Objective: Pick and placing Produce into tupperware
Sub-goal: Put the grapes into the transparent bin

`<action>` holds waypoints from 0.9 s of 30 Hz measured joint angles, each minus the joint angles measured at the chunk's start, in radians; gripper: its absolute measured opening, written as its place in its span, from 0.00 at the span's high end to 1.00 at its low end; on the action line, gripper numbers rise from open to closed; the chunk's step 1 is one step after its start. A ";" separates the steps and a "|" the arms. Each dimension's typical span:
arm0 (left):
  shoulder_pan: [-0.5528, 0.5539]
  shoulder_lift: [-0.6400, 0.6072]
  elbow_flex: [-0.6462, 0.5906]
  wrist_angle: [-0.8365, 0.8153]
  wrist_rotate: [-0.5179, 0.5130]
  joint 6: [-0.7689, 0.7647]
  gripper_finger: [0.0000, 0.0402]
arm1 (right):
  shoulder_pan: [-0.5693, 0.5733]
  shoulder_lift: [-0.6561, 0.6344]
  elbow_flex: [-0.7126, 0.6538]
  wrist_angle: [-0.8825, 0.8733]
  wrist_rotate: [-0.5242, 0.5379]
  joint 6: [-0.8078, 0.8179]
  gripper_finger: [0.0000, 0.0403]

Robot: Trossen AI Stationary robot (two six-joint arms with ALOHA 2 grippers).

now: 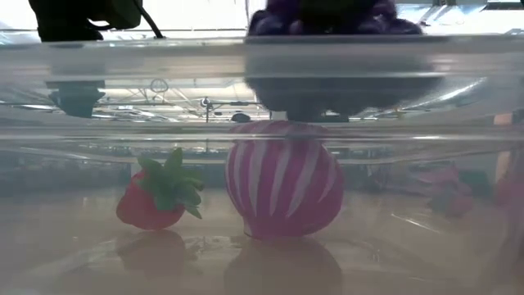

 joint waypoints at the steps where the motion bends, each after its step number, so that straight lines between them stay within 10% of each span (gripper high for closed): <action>1: 0.000 0.000 0.000 0.000 0.000 0.000 0.35 | -0.002 0.000 0.000 -0.001 -0.017 0.000 0.44; 27: 0.000 0.000 0.000 0.000 -0.001 -0.001 0.35 | -0.037 0.000 0.000 0.030 -0.115 -0.047 0.44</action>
